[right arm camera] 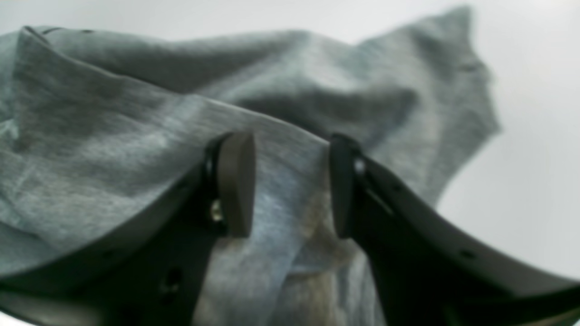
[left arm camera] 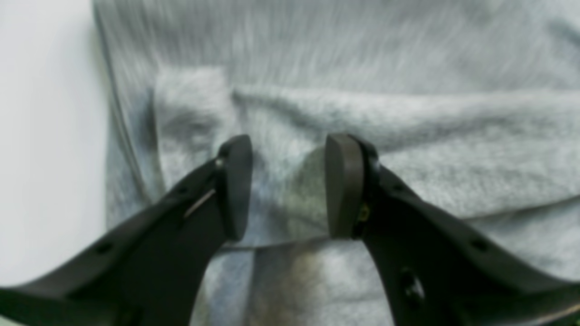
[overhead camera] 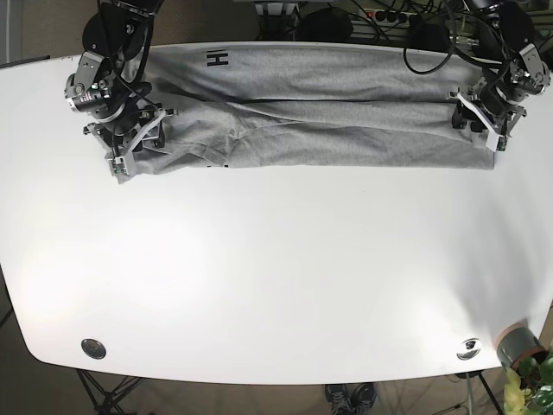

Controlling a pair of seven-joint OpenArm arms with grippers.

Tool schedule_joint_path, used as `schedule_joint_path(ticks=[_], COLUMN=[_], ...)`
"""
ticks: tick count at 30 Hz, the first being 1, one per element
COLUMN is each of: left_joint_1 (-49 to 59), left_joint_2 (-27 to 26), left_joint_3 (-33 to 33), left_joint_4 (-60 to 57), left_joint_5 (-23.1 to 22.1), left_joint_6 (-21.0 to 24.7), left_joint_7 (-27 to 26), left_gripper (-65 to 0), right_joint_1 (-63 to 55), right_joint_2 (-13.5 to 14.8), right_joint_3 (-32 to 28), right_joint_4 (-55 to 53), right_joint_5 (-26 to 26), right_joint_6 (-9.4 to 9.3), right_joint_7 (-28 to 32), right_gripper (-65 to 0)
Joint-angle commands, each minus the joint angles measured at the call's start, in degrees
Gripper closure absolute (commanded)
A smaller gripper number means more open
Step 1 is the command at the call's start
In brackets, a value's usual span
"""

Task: Fold the T-shirt properly
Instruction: 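Lower the folded hem onto the shirt and adjust with both grippers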

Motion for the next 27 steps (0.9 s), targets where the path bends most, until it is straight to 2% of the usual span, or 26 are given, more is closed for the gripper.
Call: schedule_joint_path(ticks=[1,7,10,15,19,23,27], left_joint_1=[-0.6,-1.7,-3.6,-6.6,-11.1,-14.3,-15.6], left_joint_2=[-2.1,-2.1,-2.1,-1.7,-0.4,-0.4,-0.4], left_joint_3=[-0.3,-0.1,-0.2,-0.2,-0.3,-0.5,-0.4], left_joint_4=[-0.7,-3.5,-3.6,-4.0,-7.9,-10.8,-11.7], left_joint_5=[-0.7,-0.7,-0.5,4.5,8.4,10.4,10.6], left_joint_6=[0.0,0.0,0.0,0.0,0.0,0.0,0.0], left_joint_7=[-1.3,-1.4,-1.4,-1.4,-1.4,-1.4,-1.4], left_gripper=[-24.3,-24.3,-24.3,-24.3,-24.3,-24.3,-24.3], right_joint_1=[1.4,5.3,7.5,11.7,15.6,17.0,17.0], right_joint_2=[0.5,0.5,1.4,3.7,5.2,6.7,7.2], right_joint_3=[0.2,0.4,0.4,0.7,3.2,5.4,6.2], right_joint_4=[-4.4,-13.1,-15.9,-22.4,-27.3,-29.2,-27.1], right_joint_5=[-2.1,-5.1,-6.3,-7.1,-7.1,-7.2,-6.6], right_joint_6=[0.32,0.32,0.32,0.32,0.32,0.23,0.23], right_joint_7=[4.5,7.5,8.7,11.4,12.5,12.5,12.4], right_gripper=[-23.3,-25.4,-25.4,-25.4,-25.4,-25.4,-25.4])
